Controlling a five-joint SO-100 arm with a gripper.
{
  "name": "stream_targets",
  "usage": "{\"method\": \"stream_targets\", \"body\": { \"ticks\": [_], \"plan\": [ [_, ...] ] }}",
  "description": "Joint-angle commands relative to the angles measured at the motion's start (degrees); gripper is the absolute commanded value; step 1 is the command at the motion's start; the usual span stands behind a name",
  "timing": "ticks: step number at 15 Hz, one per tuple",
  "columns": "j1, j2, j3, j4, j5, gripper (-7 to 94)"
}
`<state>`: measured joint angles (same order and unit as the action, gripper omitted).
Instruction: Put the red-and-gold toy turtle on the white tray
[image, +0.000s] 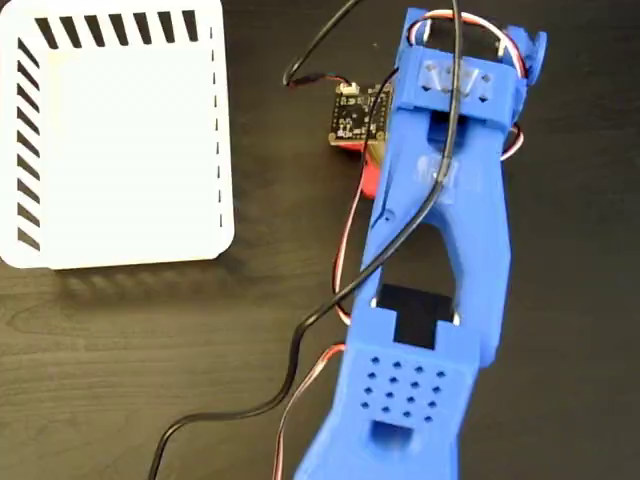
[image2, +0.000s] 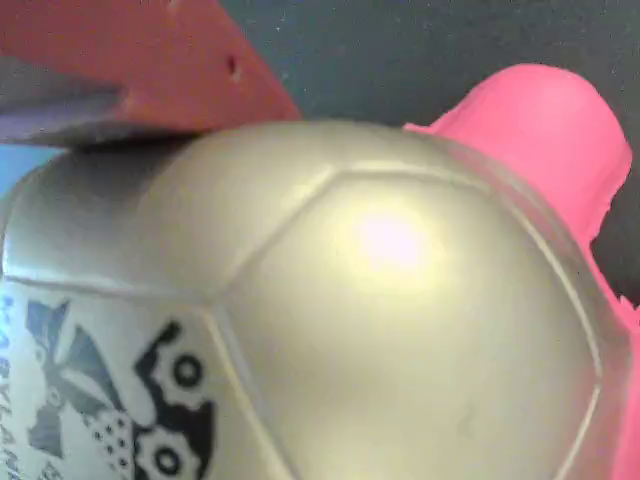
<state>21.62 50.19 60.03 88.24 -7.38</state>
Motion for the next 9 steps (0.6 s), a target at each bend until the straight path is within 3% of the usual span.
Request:
{"method": "stream_targets", "body": {
  "ticks": [1,5,9],
  "plan": [
    [-0.3,12.5,-4.4,5.1,1.5,0],
    [-4.1,25.9,-5.2,5.2,8.1,0],
    [-14.8,33.8,-3.1,7.2,9.3,0]
  ]
}}
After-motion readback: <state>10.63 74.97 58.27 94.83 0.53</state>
